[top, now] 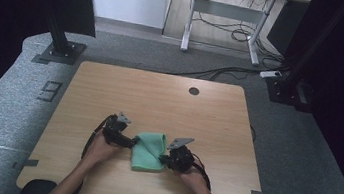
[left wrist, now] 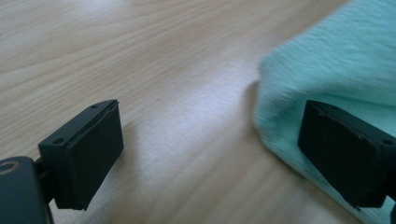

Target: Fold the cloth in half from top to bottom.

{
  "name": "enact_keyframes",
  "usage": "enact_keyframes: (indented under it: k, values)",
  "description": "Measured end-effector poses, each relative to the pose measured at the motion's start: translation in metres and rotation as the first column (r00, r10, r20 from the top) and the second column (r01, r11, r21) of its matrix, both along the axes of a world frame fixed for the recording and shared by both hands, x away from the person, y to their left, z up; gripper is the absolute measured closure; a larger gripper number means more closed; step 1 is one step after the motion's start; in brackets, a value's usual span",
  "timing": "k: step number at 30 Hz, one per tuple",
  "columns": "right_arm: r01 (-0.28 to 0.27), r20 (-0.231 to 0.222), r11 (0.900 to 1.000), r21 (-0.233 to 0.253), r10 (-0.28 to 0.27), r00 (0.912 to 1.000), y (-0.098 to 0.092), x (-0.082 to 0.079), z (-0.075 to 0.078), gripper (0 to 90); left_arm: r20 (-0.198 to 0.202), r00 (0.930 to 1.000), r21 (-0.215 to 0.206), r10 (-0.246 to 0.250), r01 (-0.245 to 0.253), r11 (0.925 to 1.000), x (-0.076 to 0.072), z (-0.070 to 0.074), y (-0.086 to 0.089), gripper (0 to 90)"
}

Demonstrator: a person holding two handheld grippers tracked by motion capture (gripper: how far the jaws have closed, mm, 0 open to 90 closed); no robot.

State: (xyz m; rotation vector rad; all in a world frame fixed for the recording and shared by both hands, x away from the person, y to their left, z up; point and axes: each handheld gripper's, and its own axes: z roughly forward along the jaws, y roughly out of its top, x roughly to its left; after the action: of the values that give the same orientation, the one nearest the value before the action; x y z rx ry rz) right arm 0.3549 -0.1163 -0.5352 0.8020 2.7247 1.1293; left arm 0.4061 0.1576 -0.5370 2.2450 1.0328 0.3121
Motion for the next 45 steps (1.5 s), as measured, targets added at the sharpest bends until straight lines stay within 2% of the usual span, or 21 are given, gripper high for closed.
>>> enact_keyframes:
  k: [2,6,13,16,18,20,21,22,23,24,26,29,32,34,35,38,41,42,43,44,45]
  values:
    - [0.0,-0.002,1.0,0.004,0.0,1.0,0.0,0.0,0.0,85.3,0.0,1.0,0.003,-0.008,0.008,1.0,-0.002,0.002,0.0,6.6]
    - [0.012,-0.016,1.0,0.028,-0.011,0.9998,-0.003,0.001,-0.002,85.2,-0.008,0.9996,-0.019,-0.027,0.027,0.9995,-0.006,0.009,0.001,6.6]
    - [0.013,-0.02,0.999,0.042,-0.012,0.9997,-0.004,0.001,-0.003,84.8,0.013,0.9993,-0.042,-0.034,0.035,0.9985,-0.007,0.024,-0.001,10.0]
    - [0.016,-0.039,0.998,0.067,-0.013,0.9992,-0.006,0.003,-0.005,84.8,0.03,0.9988,-0.051,-0.039,0.041,0.9979,-0.004,0.035,-0.005,10.3]
    - [0.016,-0.042,0.997,0.07,-0.013,0.999,-0.007,0.003,-0.005,84.8,0.033,0.9985,-0.059,-0.043,0.045,0.9972,-0.003,0.038,-0.007,14.0]
    - [0.017,-0.043,0.997,0.073,-0.014,0.999,-0.007,0.003,-0.005,84.8,0.045,0.9967,-0.059,-0.068,0.071,0.9958,0.0,0.05,-0.016,14.4]
    - [0.017,-0.043,0.997,0.073,-0.014,0.999,-0.007,0.003,-0.005,84.8,0.045,0.9967,-0.059,-0.068,0.071,0.9958,0.0,0.05,-0.016,14.5]
    - [0.016,-0.042,0.997,0.074,-0.013,0.999,-0.007,0.003,-0.005,84.8,0.057,0.9944,-0.042,-0.088,0.091,0.995,0.001,0.058,-0.025,14.6]
    - [0.016,-0.042,0.997,0.074,-0.013,0.999,-0.007,0.003,-0.005,84.8,0.057,0.9944,-0.042,-0.088,0.091,0.995,0.001,0.058,-0.025,14.6]
    - [0.019,-0.043,0.997,0.077,-0.015,0.9989,-0.007,0.003,-0.005,84.8,0.069,0.9921,-0.04,-0.105,0.107,0.9934,0.004,0.067,-0.034,14.7]
    - [0.017,-0.041,0.997,0.077,-0.014,0.999,-0.007,0.003,-0.005,84.8,0.072,0.99,-0.045,-0.121,0.125,0.9912,0.006,0.075,-0.043,15.2]
    - [0.018,-0.041,0.997,0.077,-0.015,0.9991,-0.007,0.003,-0.005,84.8,0.069,0.9886,-0.05,-0.134,0.138,0.9892,0.009,0.08,-0.052,17.1]
    - [0.016,-0.037,0.997,0.075,-0.013,0.9992,-0.007,0.003,-0.005,84.7,0.066,0.9838,-0.04,-0.167,0.17,0.9847,0.011,0.086,-0.066,18.7]
    - [0.014,-0.035,0.997,0.074,-0.011,0.9993,-0.007,0.003,-0.005,84.6,0.059,0.9783,-0.033,-0.199,0.201,0.9791,0.011,0.088,-0.08,22.6]
    - [0.014,-0.035,0.997,0.074,-0.011,0.9993,-0.007,0.003,-0.005,84.6,0.059,0.9783,-0.033,-0.199,0.201,0.9791,0.011,0.088,-0.08,24.3]
    - [0.018,-0.043,0.997,0.079,-0.015,0.9989,-0.008,0.002,-0.006,84.4,0.028,0.9712,-0.016,-0.237,0.237,0.9713,0.011,0.084,-0.096,32.5]
    - [0.017,-0.044,0.996,0.084,-0.013,0.999,-0.008,0.003,-0.006,84.4,0.014,0.9698,0.009,-0.244,0.243,0.9699,0.011,0.081,-0.1,42.4]
    - [0.018,-0.046,0.996,0.086,-0.014,0.9988,-0.008,0.003,-0.006,84.4,0.004,0.9688,0.018,-0.248,0.248,0.9687,0.012,0.079,-0.102,42.4]
    - [0.019,-0.049,0.996,0.088,-0.014,0.9987,-0.009,0.003,-0.006,84.4,-0.004,0.9681,0.018,-0.25,0.25,0.968,0.012,0.078,-0.102,46.7]
    - [0.018,-0.051,0.996,0.092,-0.013,0.9986,-0.009,0.004,-0.006,84.4,-0.015,0.9663,0.014,-0.257,0.257,0.9663,0.013,0.077,-0.102,54.8]
    - [0.018,-0.051,0.996,0.092,-0.013,0.9986,-0.009,0.004,-0.006,84.4,-0.025,0.9655,0.0,-0.259,0.259,0.9658,0.014,0.076,-0.101,54.8]
